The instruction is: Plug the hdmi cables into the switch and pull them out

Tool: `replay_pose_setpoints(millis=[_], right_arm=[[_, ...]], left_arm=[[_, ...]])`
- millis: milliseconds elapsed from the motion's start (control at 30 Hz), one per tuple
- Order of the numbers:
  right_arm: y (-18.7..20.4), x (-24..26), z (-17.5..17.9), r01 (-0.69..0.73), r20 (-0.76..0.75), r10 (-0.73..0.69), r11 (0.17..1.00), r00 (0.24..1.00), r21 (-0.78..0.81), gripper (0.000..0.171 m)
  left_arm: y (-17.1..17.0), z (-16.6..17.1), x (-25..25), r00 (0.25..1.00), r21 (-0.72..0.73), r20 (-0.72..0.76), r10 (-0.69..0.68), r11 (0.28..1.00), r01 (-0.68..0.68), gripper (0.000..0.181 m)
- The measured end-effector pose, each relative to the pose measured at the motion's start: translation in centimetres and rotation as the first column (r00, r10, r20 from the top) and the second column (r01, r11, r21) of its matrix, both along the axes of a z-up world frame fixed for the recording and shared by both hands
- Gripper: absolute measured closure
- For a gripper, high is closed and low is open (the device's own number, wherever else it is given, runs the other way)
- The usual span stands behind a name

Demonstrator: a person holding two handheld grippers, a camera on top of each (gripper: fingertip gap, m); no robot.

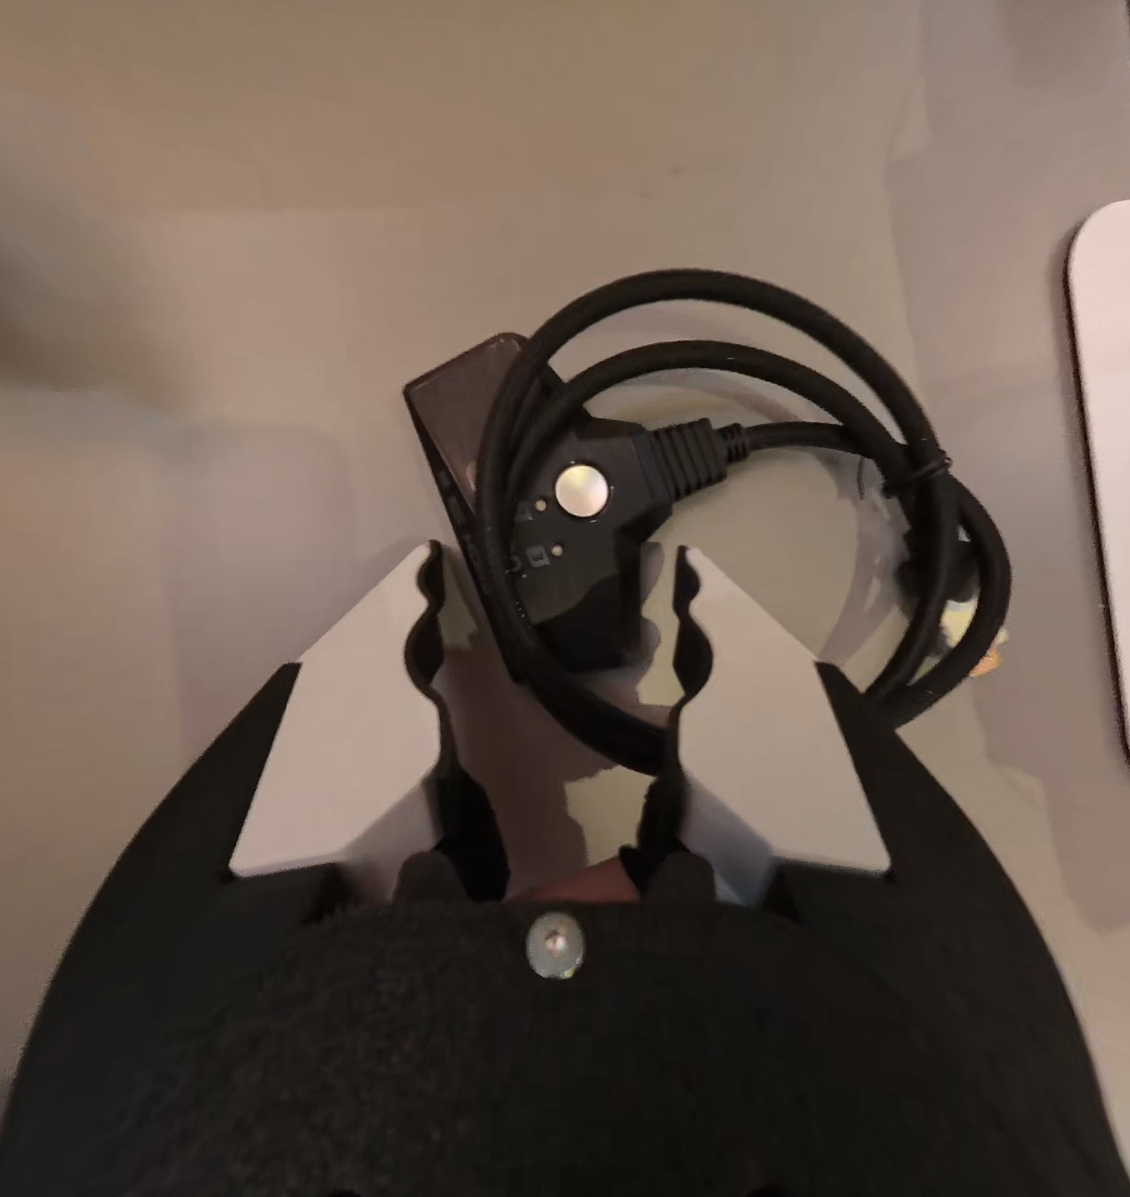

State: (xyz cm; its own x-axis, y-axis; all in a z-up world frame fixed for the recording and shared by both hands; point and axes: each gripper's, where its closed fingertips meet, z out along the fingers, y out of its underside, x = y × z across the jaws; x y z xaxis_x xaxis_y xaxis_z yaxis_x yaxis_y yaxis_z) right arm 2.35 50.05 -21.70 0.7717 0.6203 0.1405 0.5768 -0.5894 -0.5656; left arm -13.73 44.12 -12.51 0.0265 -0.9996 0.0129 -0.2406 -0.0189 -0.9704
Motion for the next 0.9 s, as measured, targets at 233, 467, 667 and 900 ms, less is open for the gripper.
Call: replay_pose_setpoints(millis=[233, 467, 667, 900], right_arm=[[-0.5, -0.1, 0.0, 0.212, -0.127, -0.209, 0.977, 0.97, 0.011, 0.118], [-3.1, -4.7, 3.2, 0.486, -0.383, -0.444, 0.874, 0.81, 0.016, 0.12], [-5.7, -8.9, 5.6, 0.511, -0.506, -0.436, 0.86, 0.744, 0.01, 0.119], [-6.4, -9.2, 6.0, 0.521, -0.52, -0.445, 0.854, 0.729, -0.001, 0.119]], left_arm=[[0.6, -0.3, 0.2, 1.0, 0.043, -0.017, 0.023, 0.999, -0.022, 0.161], [1.2, -0.4, 0.6, 0.997, 0.15, -0.028, 0.075, 0.986, -0.07, 0.161], [0.9, 0.7, 1.5, 0.99, 0.385, 0.002, 0.144, 0.913, -0.134, 0.161], [0.0, 1.3, 2.2, 0.987, 0.502, 0.039, 0.158, 0.851, -0.156, 0.162]])
